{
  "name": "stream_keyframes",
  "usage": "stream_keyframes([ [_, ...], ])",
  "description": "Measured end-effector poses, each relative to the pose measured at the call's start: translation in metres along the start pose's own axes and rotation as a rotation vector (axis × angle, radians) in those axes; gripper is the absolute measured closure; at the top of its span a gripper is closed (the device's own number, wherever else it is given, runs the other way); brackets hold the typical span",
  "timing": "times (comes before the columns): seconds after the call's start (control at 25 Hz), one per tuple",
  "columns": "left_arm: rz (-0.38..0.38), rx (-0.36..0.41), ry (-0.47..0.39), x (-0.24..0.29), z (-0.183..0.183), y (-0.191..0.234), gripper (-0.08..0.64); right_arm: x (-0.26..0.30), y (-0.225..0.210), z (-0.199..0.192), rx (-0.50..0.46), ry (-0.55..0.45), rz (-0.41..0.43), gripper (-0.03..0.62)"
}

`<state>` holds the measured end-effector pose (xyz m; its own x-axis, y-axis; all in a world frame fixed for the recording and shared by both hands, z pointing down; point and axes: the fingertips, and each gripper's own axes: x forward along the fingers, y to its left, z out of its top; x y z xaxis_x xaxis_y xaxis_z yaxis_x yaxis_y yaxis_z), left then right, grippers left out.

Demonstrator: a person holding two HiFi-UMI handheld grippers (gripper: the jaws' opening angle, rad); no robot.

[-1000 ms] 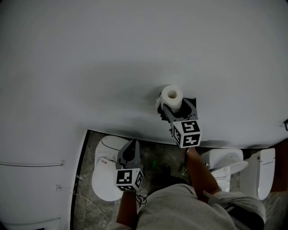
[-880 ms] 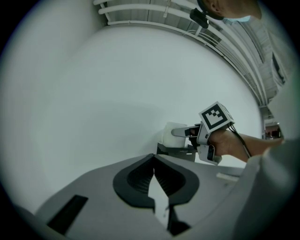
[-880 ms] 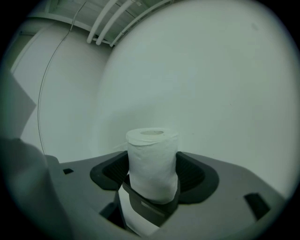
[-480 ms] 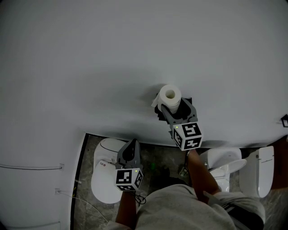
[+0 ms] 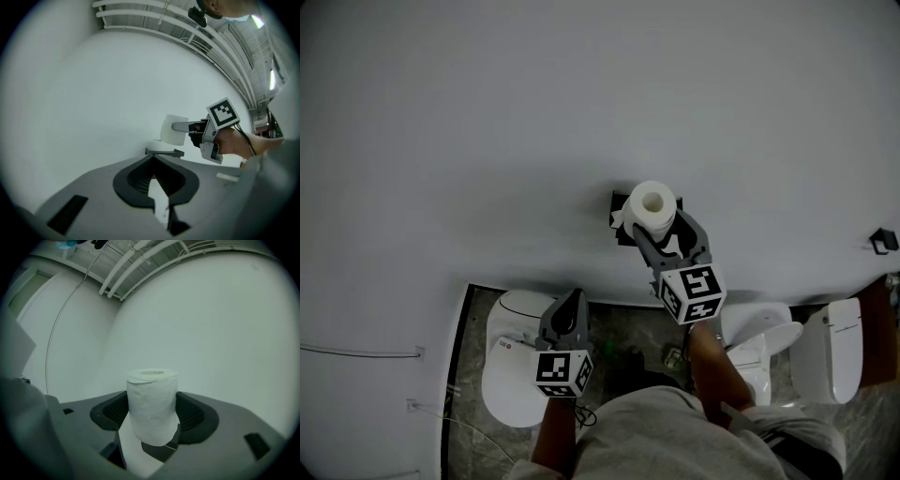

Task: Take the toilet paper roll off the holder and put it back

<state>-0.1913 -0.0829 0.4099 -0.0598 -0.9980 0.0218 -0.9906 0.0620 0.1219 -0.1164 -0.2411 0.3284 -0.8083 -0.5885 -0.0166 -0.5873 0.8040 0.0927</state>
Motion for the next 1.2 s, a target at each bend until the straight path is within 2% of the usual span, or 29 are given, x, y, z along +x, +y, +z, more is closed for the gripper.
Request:
stream_keyframes([
  [0.36, -0.096, 0.019, -0.008, -0.029, 0.0, -0.04, 0.549, -0.079, 0.004, 0.009, -0.013, -0.05, -0.063, 0.278],
  [0.68, -0.104, 0.062, -0.047, -0.069, 0.007, -0.058, 0.549, -0.158, 0.016, 0.003, -0.027, -0.075, -0.108, 0.278],
  [1.04, -0.154, 0.04, -0.05, -0.06, 0.007, -0.073, 0.549, -0.183, 0.013, 0.008, -0.049, -0.066, -0.124, 0.278],
  [1.2, -0.172, 0.034, -0.047, -0.044, 0.005, -0.059, 0.549, -0.169, 0.014, 0.005, -0.043, -0.055, -0.129, 0.278],
])
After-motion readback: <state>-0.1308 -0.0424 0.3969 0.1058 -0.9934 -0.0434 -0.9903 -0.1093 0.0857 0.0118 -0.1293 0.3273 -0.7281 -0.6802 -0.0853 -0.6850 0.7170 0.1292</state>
